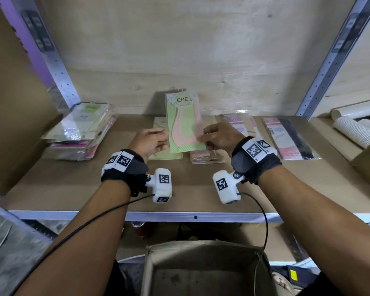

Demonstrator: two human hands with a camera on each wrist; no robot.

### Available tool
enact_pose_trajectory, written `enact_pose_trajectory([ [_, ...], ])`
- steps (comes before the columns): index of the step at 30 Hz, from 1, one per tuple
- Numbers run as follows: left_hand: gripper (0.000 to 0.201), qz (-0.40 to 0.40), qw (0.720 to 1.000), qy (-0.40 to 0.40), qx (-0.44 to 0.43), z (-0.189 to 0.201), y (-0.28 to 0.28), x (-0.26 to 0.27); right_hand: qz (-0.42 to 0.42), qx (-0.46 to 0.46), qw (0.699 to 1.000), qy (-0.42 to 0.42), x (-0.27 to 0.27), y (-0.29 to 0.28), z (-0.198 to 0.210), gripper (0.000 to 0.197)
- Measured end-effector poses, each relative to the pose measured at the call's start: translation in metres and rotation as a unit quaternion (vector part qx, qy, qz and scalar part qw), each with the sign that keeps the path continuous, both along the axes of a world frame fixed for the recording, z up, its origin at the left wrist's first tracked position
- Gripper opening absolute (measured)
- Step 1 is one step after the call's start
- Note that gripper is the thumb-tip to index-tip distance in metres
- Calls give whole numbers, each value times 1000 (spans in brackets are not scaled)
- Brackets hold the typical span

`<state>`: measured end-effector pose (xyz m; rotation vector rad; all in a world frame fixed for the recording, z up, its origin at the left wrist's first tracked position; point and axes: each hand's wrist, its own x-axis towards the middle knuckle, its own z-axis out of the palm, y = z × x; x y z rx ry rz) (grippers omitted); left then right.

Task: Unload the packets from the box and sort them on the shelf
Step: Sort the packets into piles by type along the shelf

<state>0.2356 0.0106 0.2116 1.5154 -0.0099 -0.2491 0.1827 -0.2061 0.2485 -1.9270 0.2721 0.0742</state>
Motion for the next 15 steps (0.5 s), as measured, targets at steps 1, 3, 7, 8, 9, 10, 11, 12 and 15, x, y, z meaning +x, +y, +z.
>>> enact_pose_trajectory([
  [1,23,16,1000,1,1,0,3,5,-1,-23,1000,1,8,5,2,19],
  [3,21,35,999,-3,9,-1,10,13,-5,-64,998,-1,24,15,4,19],
  [7,32,51,995,-42,75,-2,20,25,5,-114,993,26,45,34,5,19],
  [8,35,55,993,-48,98,-2,22,27,9,-124,992,35,49,39,5,20],
  [9,36,58,990,-51,119,-3,23,28,11,-133,990,43,52,44,5,25],
  [10,37,60,988,-51,135,-4,25,29,13,-145,988,50,55,49,5,31],
  [11,37,62,986,-52,146,-4,26,29,17,-160,985,58,56,54,6,37],
  [12,36,63,985,-52,155,-5,28,29,21,-176,982,64,57,57,6,44],
  [15,26,60,980,-52,184,-9,31,31,25,-216,973,78,57,66,6,58],
])
